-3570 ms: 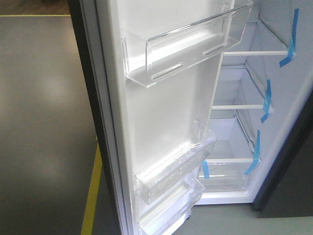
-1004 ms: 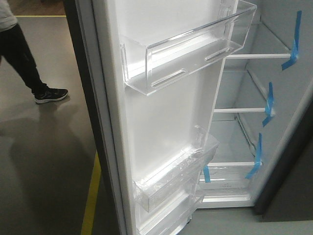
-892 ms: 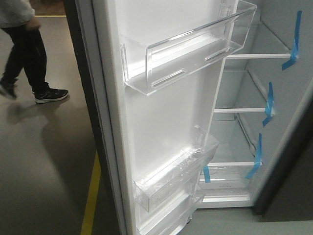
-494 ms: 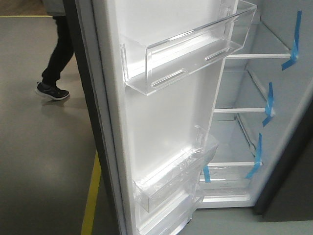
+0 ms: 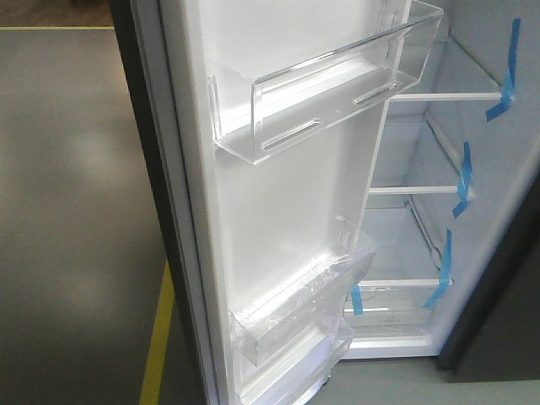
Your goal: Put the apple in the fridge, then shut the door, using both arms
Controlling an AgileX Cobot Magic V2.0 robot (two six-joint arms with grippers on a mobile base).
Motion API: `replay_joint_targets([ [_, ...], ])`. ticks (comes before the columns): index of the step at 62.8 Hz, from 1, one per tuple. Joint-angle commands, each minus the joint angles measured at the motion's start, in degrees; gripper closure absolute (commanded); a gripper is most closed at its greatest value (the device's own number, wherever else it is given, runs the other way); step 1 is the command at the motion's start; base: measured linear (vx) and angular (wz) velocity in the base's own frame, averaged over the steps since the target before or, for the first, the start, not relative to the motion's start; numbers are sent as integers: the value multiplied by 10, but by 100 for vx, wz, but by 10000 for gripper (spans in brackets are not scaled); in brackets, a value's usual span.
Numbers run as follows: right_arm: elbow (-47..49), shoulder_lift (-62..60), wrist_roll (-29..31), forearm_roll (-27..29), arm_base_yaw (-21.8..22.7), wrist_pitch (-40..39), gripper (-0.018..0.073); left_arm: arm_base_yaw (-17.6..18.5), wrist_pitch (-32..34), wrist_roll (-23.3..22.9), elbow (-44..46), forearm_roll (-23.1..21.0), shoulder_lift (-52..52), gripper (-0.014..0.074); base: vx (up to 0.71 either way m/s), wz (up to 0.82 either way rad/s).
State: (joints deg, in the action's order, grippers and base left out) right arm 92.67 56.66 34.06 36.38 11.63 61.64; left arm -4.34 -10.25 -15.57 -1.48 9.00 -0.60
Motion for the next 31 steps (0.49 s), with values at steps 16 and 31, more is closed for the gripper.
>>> replay_joint_targets([
  [16,14,-2,5,20,3,-56,536,3,45,-4,-16,-1,-8,603,0,0],
  [31,14,2,-10,34,3,-61,536,3,45,-4,-16,-1,-8,603,0,0],
])
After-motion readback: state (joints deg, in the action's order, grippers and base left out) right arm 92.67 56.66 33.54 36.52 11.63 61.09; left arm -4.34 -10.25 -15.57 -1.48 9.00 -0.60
